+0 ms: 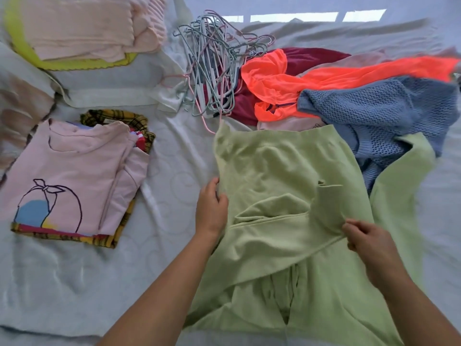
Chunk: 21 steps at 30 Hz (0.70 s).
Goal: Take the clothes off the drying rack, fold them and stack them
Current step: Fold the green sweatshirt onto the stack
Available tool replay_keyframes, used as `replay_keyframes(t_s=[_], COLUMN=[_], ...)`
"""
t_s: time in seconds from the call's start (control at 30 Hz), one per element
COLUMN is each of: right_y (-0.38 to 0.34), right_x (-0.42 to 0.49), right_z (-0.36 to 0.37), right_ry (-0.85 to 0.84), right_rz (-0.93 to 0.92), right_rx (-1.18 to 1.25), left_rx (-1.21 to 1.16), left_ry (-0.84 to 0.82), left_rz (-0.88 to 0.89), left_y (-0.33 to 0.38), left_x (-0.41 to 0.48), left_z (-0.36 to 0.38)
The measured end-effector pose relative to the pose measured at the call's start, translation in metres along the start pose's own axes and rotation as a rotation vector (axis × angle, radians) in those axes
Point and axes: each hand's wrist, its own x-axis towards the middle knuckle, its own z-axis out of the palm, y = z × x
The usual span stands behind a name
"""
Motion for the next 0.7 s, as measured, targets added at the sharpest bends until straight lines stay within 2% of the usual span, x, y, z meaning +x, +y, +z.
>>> replay_keyframes(t_s=[0.07,0.17,0.23,0.37,0.5,0.7], right_y=[0.004,0.013,0.021,0.034,0.026,-0.02], right_x=[0.004,0.011,0.018,0.027,0.022,0.014], right_z=[-0.038,-0.069,-0.072,-0.059,-0.056,-0.076], right_ry=[0.073,0.146,0.154,0.035,-0.071,-0.174], right_rz=[0.077,0.204,0.277,0.406,0.453,0.253], right_rx=[0.127,0.301,0.429,0.567,0.707,0.927], left_rx=[-0.015,-0.111,-0.051,0.152,0.227,0.408], left_ry=[-0.027,-0.283,-0.385,-0.16,-0.233,-0.219], left_rz=[0.015,-0.048,-0.025,0.071,0.028,0.227], left_y=[0.023,0.043,0.037,-0.01,-0.075,-0.121], left_x=[-0.009,-0.019,-0.03,-0.081,-0.145,-0.172], left_z=[0.025,0.06,0.07,0.042,0.011,0.007])
